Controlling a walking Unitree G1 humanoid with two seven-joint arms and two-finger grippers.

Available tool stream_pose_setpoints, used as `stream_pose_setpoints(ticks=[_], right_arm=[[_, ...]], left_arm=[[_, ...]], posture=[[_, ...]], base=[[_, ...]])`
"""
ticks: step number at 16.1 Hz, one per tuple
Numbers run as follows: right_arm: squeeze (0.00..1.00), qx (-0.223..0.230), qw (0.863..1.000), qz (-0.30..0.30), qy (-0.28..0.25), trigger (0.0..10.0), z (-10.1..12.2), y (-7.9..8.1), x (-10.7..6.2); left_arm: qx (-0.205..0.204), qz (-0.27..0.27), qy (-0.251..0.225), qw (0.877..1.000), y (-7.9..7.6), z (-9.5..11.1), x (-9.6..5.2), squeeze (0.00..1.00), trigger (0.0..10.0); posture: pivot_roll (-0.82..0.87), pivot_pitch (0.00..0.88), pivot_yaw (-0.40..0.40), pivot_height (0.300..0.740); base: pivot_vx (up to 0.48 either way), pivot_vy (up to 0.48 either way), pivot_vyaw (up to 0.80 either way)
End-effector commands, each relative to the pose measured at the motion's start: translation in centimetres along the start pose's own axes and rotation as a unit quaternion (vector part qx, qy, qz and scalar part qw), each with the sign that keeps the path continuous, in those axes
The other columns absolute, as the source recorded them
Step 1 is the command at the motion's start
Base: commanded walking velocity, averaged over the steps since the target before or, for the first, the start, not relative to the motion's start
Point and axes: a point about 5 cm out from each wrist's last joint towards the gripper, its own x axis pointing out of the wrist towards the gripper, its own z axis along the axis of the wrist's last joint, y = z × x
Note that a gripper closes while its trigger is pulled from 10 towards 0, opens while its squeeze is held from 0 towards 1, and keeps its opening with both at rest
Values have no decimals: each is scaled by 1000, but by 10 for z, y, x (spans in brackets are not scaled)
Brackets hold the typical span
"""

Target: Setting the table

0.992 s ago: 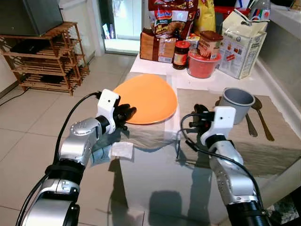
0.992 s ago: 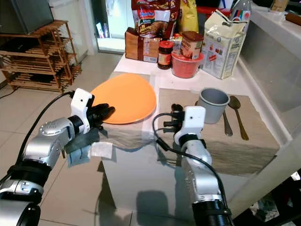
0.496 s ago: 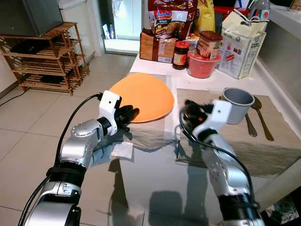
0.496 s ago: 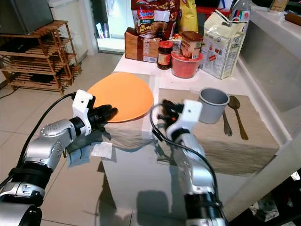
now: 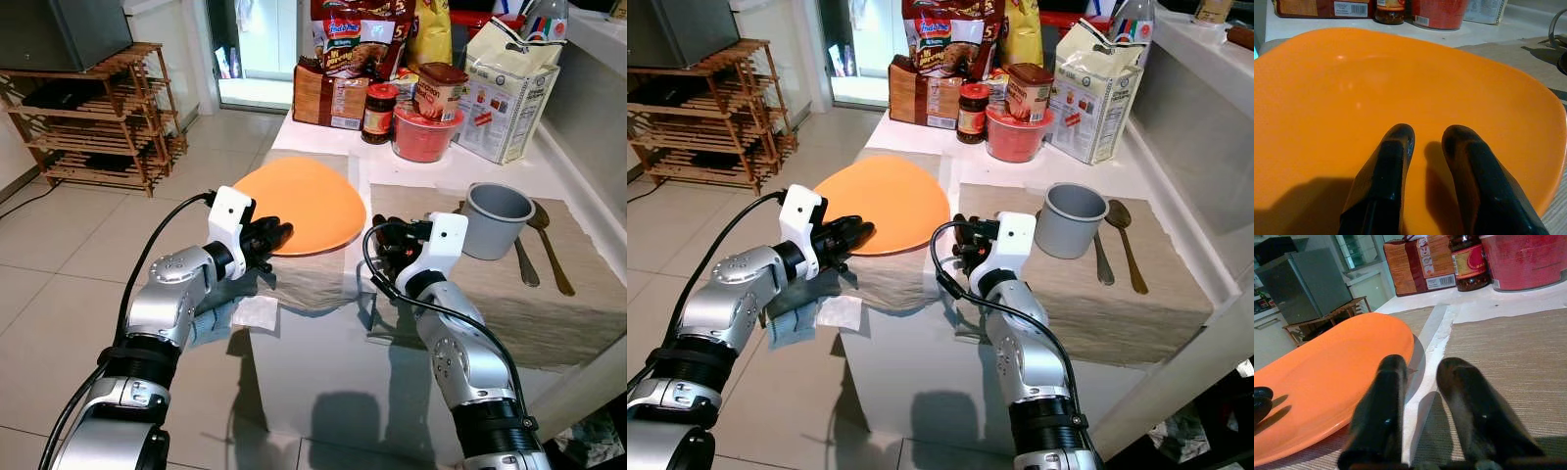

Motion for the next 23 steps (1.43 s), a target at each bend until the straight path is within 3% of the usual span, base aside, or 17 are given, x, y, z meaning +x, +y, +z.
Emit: stream_pose_setpoints(ticks=[1, 9, 10, 12, 14, 18, 21, 23], right_arm=[[1000, -6, 1000, -3, 2, 10000, -3, -1, -1], [1000, 28, 999, 14, 11, 10000, -7, 9, 0], [0, 27, 999, 16, 12, 10000, -7, 10, 1], [0, 41, 999, 15, 18, 10000, -9, 10, 1], [0, 103, 994, 19, 33, 10000, -14, 12, 4], [0, 126, 991, 23, 42, 10000, -16, 14, 5], [0, 196, 978, 39, 60, 10000, -22, 21, 8], [0, 208, 975, 48, 63, 10000, -22, 24, 9]], left_arm=[[-9, -9, 26, 1000, -3, -10, 2, 0, 10000], [-26, -18, 16, 999, -6, -9, 1, 0, 10000], [-38, -9, 15, 999, -4, -13, -3, 0, 10000], [-51, -6, 12, 999, -5, -18, -8, 0, 10000], [-68, -15, 13, 997, -12, -26, -12, 0, 10000], [-82, -21, 9, 996, -19, -29, -14, 0, 10000], [-88, -29, 10, 996, -25, -32, -15, 0, 10000], [-87, -30, 10, 996, -26, -31, -15, 0, 10000]], posture=[[-39, 0, 0, 740], [-36, 0, 3, 740], [-37, 0, 4, 740], [-31, 0, -1, 740], [-27, 0, -4, 740], [-22, 0, -7, 740], [-20, 0, -8, 740], [-17, 0, -11, 740]], base=[[0, 0, 0], [0, 0, 0], [0, 0, 0], [0, 0, 0], [0, 0, 0], [0, 0, 0], [0, 0, 0], [0, 0, 0]])
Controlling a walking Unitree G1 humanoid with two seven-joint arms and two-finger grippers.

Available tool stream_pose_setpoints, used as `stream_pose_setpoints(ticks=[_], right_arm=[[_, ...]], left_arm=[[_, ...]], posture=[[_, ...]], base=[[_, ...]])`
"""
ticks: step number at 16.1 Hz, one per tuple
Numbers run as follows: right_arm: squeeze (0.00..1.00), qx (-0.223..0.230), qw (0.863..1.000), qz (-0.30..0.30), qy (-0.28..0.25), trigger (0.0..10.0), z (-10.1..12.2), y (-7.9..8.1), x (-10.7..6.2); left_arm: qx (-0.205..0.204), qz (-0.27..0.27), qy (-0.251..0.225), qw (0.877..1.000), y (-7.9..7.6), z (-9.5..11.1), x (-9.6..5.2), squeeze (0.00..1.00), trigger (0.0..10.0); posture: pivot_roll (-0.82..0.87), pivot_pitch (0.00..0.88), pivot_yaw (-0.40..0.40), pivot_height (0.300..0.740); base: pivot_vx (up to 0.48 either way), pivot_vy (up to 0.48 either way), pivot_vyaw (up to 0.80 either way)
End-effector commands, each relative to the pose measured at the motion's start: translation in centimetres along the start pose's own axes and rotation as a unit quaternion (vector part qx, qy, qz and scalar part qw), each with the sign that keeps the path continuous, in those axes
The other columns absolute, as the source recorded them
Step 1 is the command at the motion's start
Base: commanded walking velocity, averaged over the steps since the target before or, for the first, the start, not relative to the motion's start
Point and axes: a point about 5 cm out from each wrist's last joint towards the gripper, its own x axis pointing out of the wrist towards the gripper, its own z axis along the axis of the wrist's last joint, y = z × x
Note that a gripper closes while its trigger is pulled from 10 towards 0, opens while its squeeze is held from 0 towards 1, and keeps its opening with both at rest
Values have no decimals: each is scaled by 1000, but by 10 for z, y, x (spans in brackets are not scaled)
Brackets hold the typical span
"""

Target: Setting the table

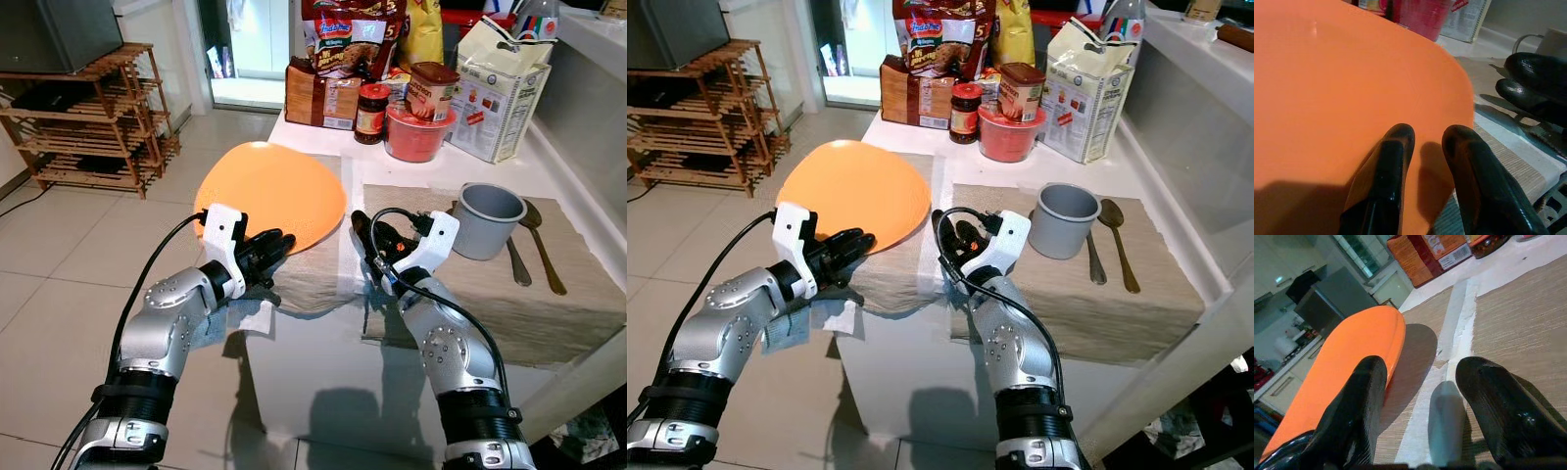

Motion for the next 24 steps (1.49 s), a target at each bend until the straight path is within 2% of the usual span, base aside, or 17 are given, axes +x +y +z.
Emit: stream_pose_setpoints(ticks=[1, 3, 5, 6, 7, 8, 11, 13, 14, 15, 17, 18, 19, 20, 22, 24], right_arm=[[0, 22, 999, 10, 39, 10000, -17, 4, 0], [0, 18, 999, 11, 40, 10000, -17, 4, 0], [0, 6, 999, 8, 38, 10000, -15, 2, -1], [0, 0, 999, 5, 39, 10000, -15, -1, -2], [0, 0, 999, 4, 40, 10000, -15, -2, -2], [0, 0, 999, 3, 42, 10000, -16, -3, -3], [0, -2, 999, 1, 41, 10000, -17, -3, -3], [0, -2, 999, 0, 40, 10000, -17, -3, -4], [0, -4, 999, -1, 39, 10000, -17, -4, -4], [0, -5, 999, -2, 39, 10000, -18, -4, -4], [0, -15, 999, 1, 39, 10000, -17, -5, -5], [0, -21, 999, 1, 41, 10000, -17, -6, -7], [0, -24, 999, 1, 42, 10000, -17, -7, -10], [0, -27, 999, 0, 44, 10000, -17, -8, -11], [0, -35, 998, -4, 45, 10000, -18, -10, -16], [0, -37, 998, -7, 43, 10000, -17, -10, -19]], left_arm=[[-16, -6, 36, 999, -5, -17, -1, 0, 10000], [-15, -7, 38, 999, -5, -17, -1, 0, 10000], [19, -6, 42, 999, -4, -12, 2, 0, 10000], [51, -16, 36, 998, -4, 4, 7, 0, 10000], [58, -19, 35, 998, -4, 8, 9, 0, 10000], [93, -44, 16, 995, -7, 35, 17, 0, 10000], [141, -81, -5, 987, -18, 65, 26, 0, 10000], [163, -95, -19, 982, -24, 80, 29, 0, 10000], [186, -87, -39, 978, -23, 103, 33, 0, 10000], [190, -76, -38, 978, -18, 107, 33, 0, 10000], [215, -26, -3, 976, 10, 101, 29, 0, 10000], [238, 6, 36, 971, 31, 93, 22, 0, 10000], [257, 27, 67, 964, 43, 86, 16, 0, 10000], [265, 33, 82, 960, 48, 83, 14, 0, 10000], [276, 50, 139, 950, 58, 67, 13, 0, 10000], [280, 61, 159, 945, 61, 59, 16, 0, 10000]], posture=[[-16, 0, -12, 740], [-16, 0, -13, 740], [-17, 0, -13, 740], [-14, 0, -14, 740], [-14, 0, -14, 740], [-14, 0, -10, 740], [-11, 0, -1, 740], [-11, 0, -1, 740], [-10, 0, 5, 740], [-10, 0, 5, 740], [-14, 0, 2, 740], [-19, 0, 2, 740], [-22, 0, 1, 740], [-24, 0, 1, 740], [-42, 0, 9, 740], [-53, 0, 14, 740]], base=[[0, 0, 0], [0, 0, 0], [0, 0, 0], [0, 0, 0], [0, 0, 0], [0, 0, 0], [0, 0, 0], [0, 0, 0], [0, 0, 0], [0, 0, 0], [0, 0, 0], [0, 0, 0], [0, 0, 0], [0, 0, 0], [0, 0, 0], [0, 0, 0]])
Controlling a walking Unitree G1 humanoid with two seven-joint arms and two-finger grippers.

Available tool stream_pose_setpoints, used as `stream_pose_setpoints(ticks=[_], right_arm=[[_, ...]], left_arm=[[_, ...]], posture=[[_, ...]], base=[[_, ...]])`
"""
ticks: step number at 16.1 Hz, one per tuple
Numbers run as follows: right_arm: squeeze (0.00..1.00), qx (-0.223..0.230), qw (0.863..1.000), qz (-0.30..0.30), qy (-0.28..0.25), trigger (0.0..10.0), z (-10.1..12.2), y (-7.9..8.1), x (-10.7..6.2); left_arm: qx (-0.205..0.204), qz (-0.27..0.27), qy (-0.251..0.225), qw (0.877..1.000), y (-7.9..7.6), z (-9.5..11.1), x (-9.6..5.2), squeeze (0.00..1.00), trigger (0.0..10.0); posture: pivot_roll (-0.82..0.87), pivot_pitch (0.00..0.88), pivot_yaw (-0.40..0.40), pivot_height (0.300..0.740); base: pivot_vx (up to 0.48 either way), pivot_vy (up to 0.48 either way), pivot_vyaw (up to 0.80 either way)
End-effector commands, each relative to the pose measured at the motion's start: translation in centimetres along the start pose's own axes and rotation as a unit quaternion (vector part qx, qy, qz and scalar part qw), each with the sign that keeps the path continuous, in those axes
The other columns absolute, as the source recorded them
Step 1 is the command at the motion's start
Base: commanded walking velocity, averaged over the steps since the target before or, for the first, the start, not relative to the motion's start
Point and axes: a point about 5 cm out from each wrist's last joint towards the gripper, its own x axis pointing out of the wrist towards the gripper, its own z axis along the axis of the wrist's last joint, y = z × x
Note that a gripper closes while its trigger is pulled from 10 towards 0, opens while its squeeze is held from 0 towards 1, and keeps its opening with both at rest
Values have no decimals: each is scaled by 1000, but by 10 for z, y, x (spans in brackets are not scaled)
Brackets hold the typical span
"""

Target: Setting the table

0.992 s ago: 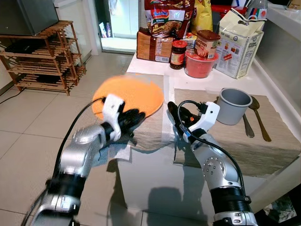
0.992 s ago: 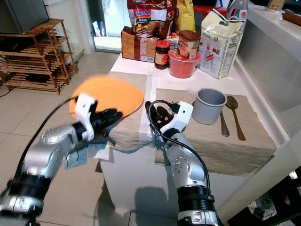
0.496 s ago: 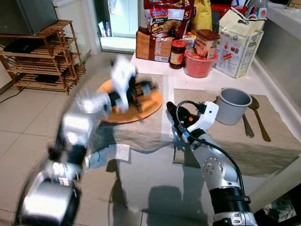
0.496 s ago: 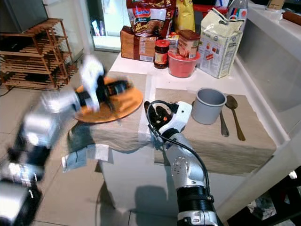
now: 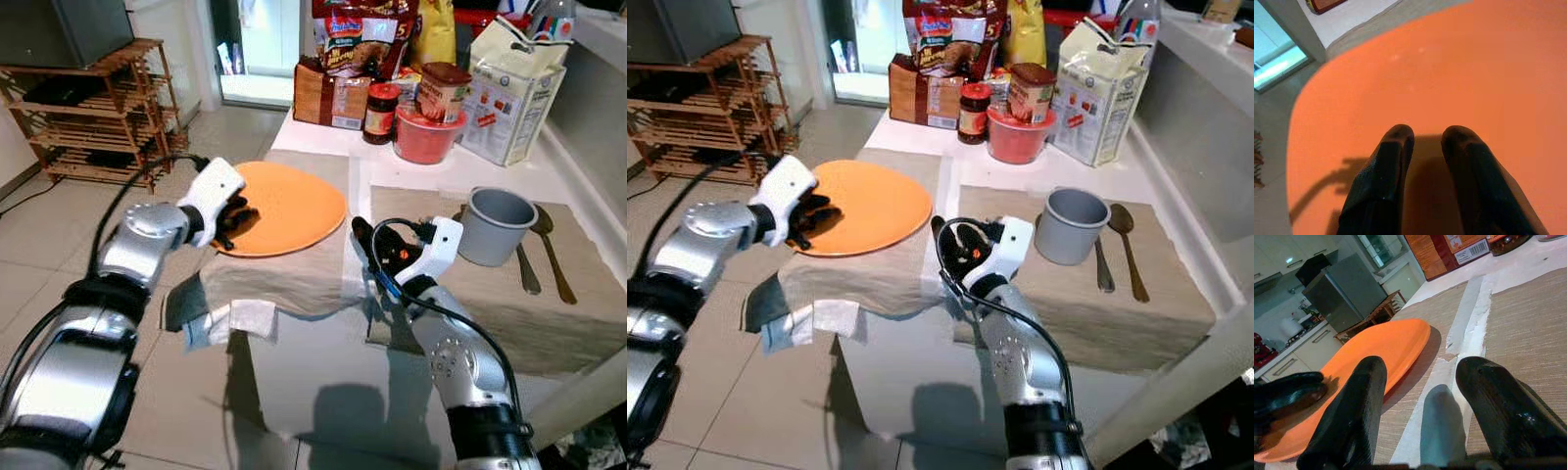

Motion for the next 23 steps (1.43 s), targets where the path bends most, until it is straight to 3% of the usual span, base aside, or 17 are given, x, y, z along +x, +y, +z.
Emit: stream_pose_setpoints(ticks=[1, 5, 12, 15, 16, 17, 19, 21, 23], right_arm=[[0, 8, 999, -21, 43, 10000, -18, -6, -7], [0, 5, 999, -26, 46, 10000, -18, -7, -12], [0, 7, 998, -29, 52, 10000, -20, -4, -13], [0, 8, 998, -29, 51, 10000, -20, -4, -12], [0, 8, 998, -29, 49, 10000, -20, -4, -12], [0, 8, 998, -28, 49, 10000, -19, -4, -12], [0, 7, 998, -25, 49, 10000, -19, -3, -10], [0, 6, 999, -20, 49, 10000, -19, -1, -9], [0, 6, 999, -18, 50, 10000, -20, -1, -8]], left_arm=[[11, 1, 6, 1000, -2, 2, 4, 0, 10000], [19, -32, -9, 999, -19, 11, 19, 0, 10000], [33, -150, -81, 985, -59, 43, 39, 0, 10000], [36, -133, -115, 984, -50, 60, 36, 0, 10000], [36, -120, -146, 981, -43, 76, 33, 0, 10000], [40, -99, -209, 972, -28, 111, 22, 0, 10000], [66, -73, -243, 965, -9, 133, 6, 0, 10000], [94, -42, -193, 976, 9, 115, -2, 0, 10000], [120, -17, -107, 987, 18, 78, -2, 0, 10000]], posture=[[-60, 0, 16, 740], [-70, 0, 11, 740], [-65, 10, 19, 740], [-62, 6, 20, 740], [-60, 6, 21, 740], [-51, 4, 17, 740], [-42, 3, 15, 740], [-37, 4, 18, 740], [-34, 3, 15, 740]], base=[[0, 0, 0], [0, 0, 0], [0, 0, 0], [0, 0, 0], [0, 0, 0], [0, 0, 0], [0, 0, 0], [0, 0, 0], [0, 0, 0]])
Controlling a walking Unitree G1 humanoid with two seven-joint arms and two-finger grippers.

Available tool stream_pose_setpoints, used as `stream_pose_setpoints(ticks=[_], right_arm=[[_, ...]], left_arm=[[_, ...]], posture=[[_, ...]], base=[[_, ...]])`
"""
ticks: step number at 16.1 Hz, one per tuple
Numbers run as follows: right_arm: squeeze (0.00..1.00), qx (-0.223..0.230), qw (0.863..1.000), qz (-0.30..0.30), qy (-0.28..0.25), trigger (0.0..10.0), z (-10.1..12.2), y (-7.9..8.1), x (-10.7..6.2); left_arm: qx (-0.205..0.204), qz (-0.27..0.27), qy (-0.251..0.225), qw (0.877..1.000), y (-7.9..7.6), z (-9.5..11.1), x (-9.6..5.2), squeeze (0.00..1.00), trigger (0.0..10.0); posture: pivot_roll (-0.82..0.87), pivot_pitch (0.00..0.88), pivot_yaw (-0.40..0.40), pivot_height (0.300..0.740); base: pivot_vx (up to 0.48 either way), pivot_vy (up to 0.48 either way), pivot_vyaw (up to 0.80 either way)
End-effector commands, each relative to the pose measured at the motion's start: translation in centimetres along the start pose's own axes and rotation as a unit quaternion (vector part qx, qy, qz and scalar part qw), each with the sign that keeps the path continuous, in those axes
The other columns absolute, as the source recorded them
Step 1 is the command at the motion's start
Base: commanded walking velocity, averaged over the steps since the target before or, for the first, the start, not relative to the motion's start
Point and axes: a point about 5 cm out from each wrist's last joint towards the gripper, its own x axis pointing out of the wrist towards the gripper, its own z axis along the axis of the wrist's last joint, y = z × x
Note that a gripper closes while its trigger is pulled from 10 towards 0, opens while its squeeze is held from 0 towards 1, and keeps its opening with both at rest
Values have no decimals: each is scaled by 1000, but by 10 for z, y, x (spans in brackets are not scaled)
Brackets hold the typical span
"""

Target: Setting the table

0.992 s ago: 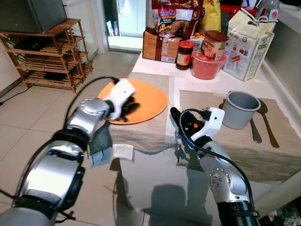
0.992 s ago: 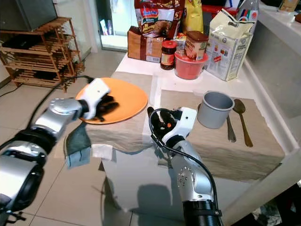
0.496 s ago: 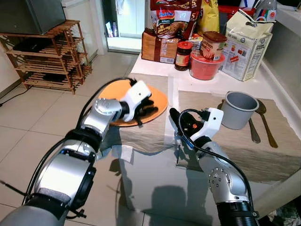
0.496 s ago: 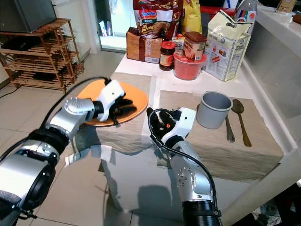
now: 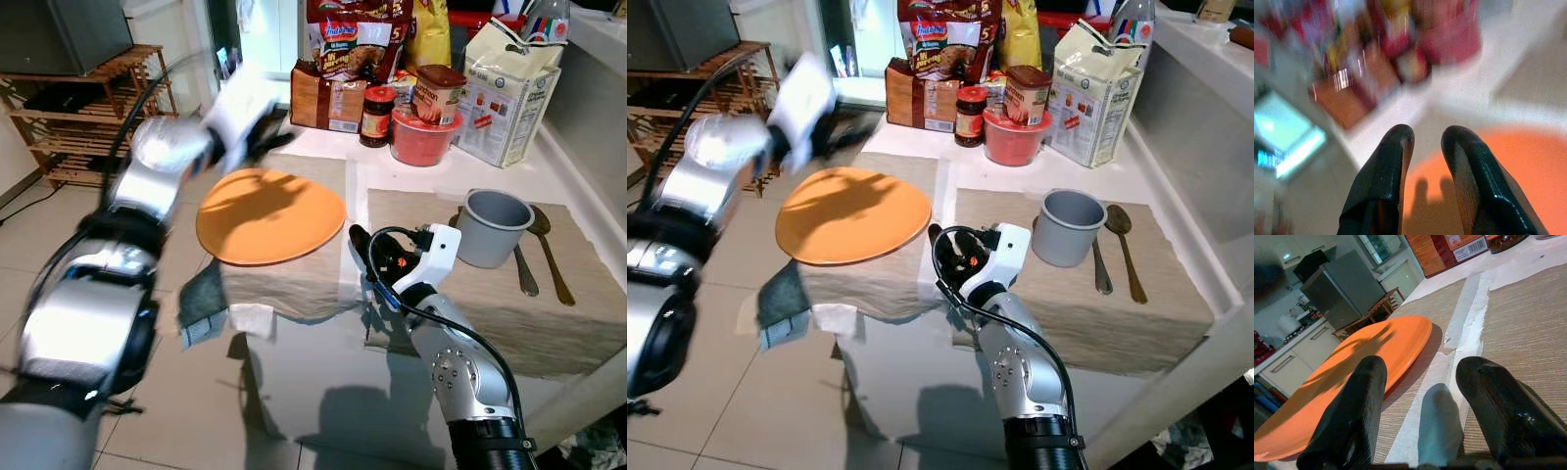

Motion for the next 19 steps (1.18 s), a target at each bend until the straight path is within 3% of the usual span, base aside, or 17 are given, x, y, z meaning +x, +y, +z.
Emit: stream_pose_setpoints(ticks=[1, 5, 10, 12, 17, 19], right_arm=[[0, 11, 999, -13, 39, 10000, -16, -5, -1], [0, 5, 999, -11, 37, 10000, -15, -4, -2], [0, 2, 999, -14, 37, 10000, -14, -4, -5], [0, -1, 999, -15, 40, 10000, -15, -5, -7], [0, 0, 999, -17, 41, 10000, -16, -5, -8], [0, 2, 999, -17, 42, 10000, -16, -5, -8]], left_arm=[[22, -8, 24, 999, -5, -6, 2, 0, 10000], [47, -32, 84, 995, -24, -32, 6, 0, 10000], [4, -22, 100, 995, -36, -49, 8, 0, 10000], [-16, -28, 110, 993, -48, -60, 10, 0, 10000], [-42, -75, 113, 990, -66, -60, 19, 0, 10000], [-70, -106, 110, 986, -75, -58, 24, 0, 10000]], posture=[[-36, 3, 15, 740], [-48, 13, 14, 740], [-60, 25, 10, 740], [-64, 32, 6, 740], [-70, 36, 14, 740], [-69, 39, 15, 740]], base=[[0, 0, 0], [0, 0, 0], [0, 0, 0], [0, 0, 0], [0, 0, 0], [0, 0, 0]])
